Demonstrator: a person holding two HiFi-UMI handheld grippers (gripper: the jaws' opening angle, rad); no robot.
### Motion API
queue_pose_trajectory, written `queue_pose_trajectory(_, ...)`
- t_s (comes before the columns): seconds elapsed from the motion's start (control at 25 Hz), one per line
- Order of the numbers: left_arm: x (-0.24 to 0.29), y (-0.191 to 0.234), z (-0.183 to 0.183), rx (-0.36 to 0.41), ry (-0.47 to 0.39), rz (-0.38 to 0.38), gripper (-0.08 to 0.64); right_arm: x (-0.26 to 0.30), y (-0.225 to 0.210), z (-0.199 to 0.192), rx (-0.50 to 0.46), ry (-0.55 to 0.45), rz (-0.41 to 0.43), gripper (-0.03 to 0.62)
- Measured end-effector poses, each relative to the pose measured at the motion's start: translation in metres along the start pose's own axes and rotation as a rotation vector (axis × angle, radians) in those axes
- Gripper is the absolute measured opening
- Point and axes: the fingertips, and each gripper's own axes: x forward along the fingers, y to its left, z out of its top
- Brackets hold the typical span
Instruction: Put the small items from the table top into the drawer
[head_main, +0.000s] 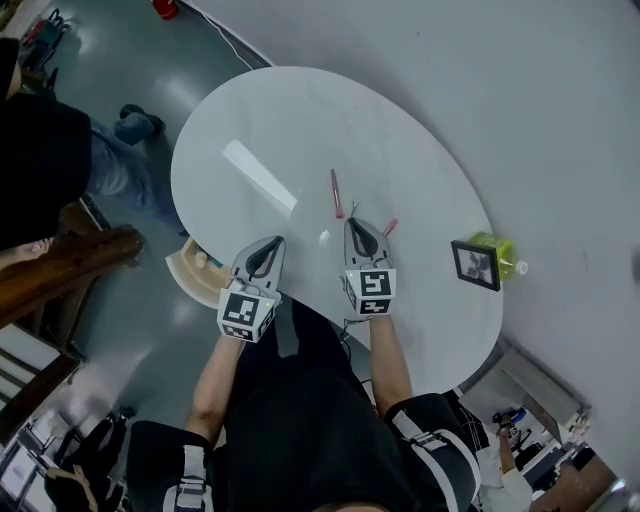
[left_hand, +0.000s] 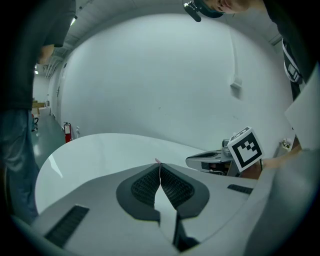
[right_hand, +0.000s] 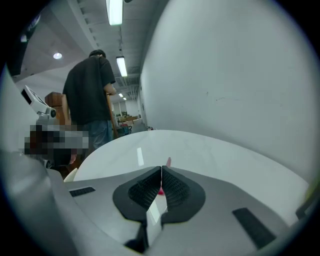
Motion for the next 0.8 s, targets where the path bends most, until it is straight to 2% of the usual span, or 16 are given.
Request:
queue_pose_trajectory(0.4,0.021,0.017,-0.008,-0.035,0.032,0.026,0.020,0.051,-0.005,-0.020,0.014,0.115,0.042,0.035)
queue_pose_trajectory(0.44,0.021,0.018,-0.009,-0.038,0.033,0.028,0.020,0.055,-0.004,-0.022,0.012,0.127,0.047,0.045)
queue_pose_trajectory(0.52,0.021,0.020,-0.011,-0.044,0.034,0.030,0.020,0.061,-0.003,-0.025,0.007,0.153,0.058,0.143)
queue_pose_trajectory(0.8,0.019,0.025,-0.011,-0.054,0.033,0.041,0.020,0.072,-0.002,-0.025,-0.038,0.207,0.049,0.147)
